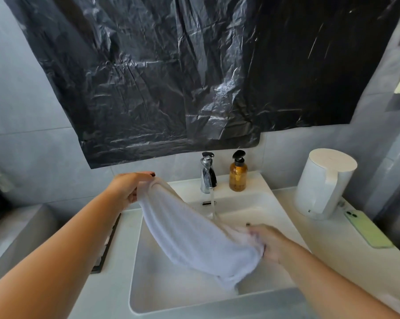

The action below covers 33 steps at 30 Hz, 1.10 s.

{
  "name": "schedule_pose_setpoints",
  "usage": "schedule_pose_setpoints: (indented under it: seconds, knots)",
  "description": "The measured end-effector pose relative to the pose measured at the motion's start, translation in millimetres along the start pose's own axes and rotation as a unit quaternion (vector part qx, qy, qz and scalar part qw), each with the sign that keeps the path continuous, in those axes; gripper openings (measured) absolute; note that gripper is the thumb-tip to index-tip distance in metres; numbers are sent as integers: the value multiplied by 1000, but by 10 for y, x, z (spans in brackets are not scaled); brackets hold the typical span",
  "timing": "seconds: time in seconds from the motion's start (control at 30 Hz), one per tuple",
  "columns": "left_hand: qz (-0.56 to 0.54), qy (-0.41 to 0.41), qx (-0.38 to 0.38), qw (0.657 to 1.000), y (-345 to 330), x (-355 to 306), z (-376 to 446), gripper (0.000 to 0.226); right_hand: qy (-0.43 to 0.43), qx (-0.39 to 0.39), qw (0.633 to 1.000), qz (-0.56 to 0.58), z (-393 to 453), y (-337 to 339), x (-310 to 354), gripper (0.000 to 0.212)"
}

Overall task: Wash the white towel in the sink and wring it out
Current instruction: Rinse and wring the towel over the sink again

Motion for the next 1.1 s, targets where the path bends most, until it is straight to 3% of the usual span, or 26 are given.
schedule_pose_setpoints:
  seconds: [0.13, 0.27, 0.33, 0.43, 0.57, 0.73, 0.83, 0.97, 1.03, 1.1]
  knots:
    - [-77, -51, -72, 993, 202, -55, 71, 9, 182, -22, 982, 48, -445, 339, 1001, 10]
    - [-121, -104, -76, 984, 243, -202, 60, 21, 279, -96, 956, -10, -904, 420, 1650, 13]
    - [-129, -121, -71, 982, 234, -308, 44, 31, 327, -92, 938, -62, -1148, 358, 1913, 21]
    - [-95, -158, -59, 981, 272, -456, 43, 44, 367, -97, 915, -134, -1427, 304, 2207, 26]
    - [0, -215, -16, 977, 308, -637, 38, 56, 417, -121, 892, -125, -1758, 341, 2420, 21]
    - [156, -306, -15, 939, 211, -893, -22, 47, 410, -92, 905, -69, -1861, 451, 2437, 20]
    - [267, -364, -34, 891, 132, -1026, -59, 35, 439, -136, 886, -65, -1890, 549, 2371, 16]
    - [394, -423, -35, 815, 73, -1044, -78, 21, 449, -229, 856, -116, -1879, 665, 2309, 25]
    - [417, -416, -48, 806, 108, -983, -52, 22, 416, -264, 854, -167, -1793, 680, 2300, 30]
    - [418, -387, -43, 821, 96, -895, 3, 24, 361, -306, 848, -238, -1628, 679, 2278, 33]
Point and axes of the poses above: each hand's wrist, its own z-axis towards the middle knuckle, its own y-axis out of the back of the hand, x = y × z, the point moved 7 cm from there along z, towards the middle knuckle, and after that the axes turned 11 degrees about -y, right-handed, at the moved point
